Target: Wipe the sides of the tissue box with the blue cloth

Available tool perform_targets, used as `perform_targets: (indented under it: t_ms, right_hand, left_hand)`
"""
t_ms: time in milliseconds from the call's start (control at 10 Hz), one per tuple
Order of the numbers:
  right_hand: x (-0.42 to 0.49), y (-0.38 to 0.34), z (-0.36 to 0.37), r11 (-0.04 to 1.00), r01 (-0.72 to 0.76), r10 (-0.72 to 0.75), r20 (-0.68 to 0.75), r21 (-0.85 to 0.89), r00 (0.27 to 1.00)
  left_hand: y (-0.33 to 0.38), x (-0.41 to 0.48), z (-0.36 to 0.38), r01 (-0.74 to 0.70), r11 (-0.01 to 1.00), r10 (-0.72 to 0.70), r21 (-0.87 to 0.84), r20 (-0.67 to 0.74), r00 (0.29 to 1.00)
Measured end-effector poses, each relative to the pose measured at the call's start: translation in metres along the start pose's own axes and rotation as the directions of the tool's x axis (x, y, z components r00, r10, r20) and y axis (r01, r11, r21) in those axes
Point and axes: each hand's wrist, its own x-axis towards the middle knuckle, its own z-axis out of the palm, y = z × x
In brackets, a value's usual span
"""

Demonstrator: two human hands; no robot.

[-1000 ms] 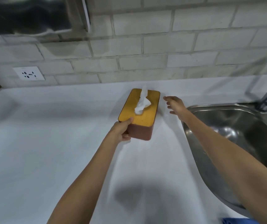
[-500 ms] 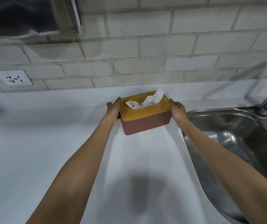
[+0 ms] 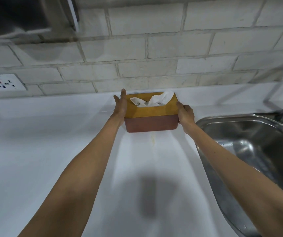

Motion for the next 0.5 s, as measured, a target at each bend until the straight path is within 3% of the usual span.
perform_targets:
  t_ms: [400, 500]
  right_hand:
    - [-0.002, -0.004, 0.002, 1.000, 0.012, -0.011, 0.039, -0.009, 0.999]
    - [-0.009, -0.007, 0.001, 0.998, 0.027, -0.027, 0.003, -0.054, 1.000]
  left_hand:
    - [-0.001, 0.009, 0.002, 0.000, 0.998, 0.002, 0.064, -0.029, 1.000]
    - [0.001, 0.005, 0.004, -0.031, 0.989, 0.039, 0.145, -0.051, 0.998]
